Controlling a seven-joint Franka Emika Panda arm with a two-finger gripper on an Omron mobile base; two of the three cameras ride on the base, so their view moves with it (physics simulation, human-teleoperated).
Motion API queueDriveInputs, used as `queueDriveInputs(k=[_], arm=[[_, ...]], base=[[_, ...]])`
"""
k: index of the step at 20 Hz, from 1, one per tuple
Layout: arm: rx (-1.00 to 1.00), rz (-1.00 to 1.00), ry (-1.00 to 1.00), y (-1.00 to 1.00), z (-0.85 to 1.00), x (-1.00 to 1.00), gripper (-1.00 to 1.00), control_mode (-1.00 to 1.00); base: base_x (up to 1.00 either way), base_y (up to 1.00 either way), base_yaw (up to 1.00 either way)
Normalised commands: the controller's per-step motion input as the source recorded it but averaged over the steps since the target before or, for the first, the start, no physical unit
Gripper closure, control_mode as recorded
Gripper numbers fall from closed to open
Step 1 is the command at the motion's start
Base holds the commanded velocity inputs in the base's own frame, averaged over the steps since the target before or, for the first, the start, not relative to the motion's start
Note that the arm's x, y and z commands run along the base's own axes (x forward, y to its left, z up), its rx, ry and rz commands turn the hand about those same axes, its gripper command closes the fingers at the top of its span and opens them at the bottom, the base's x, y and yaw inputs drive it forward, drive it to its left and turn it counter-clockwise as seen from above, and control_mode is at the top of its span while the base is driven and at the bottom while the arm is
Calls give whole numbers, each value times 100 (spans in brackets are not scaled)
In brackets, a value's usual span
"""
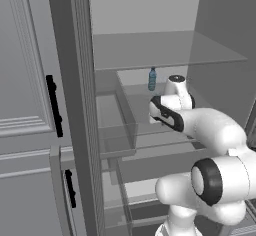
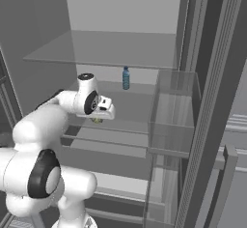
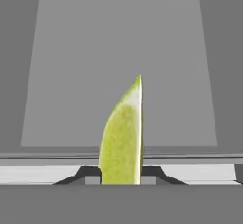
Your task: Grab a lemon wedge from the fridge and one ice cube from the ice bowl, and put them in the glass of lemonade.
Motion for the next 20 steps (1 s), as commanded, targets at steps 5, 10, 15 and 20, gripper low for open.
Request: queueDriveInputs(k=[5,10,15,20], arm=[[0,2,-15,0,93,-100,100,-100],[0,2,-20,-2,17,-99,100,-100],[0,4,-22,0,23,-97,100,-100],[0,2,-20,0,45,-94,100,-100]], base=[[0,0,0],[0,0,0],[0,0,0],[0,0,0]])
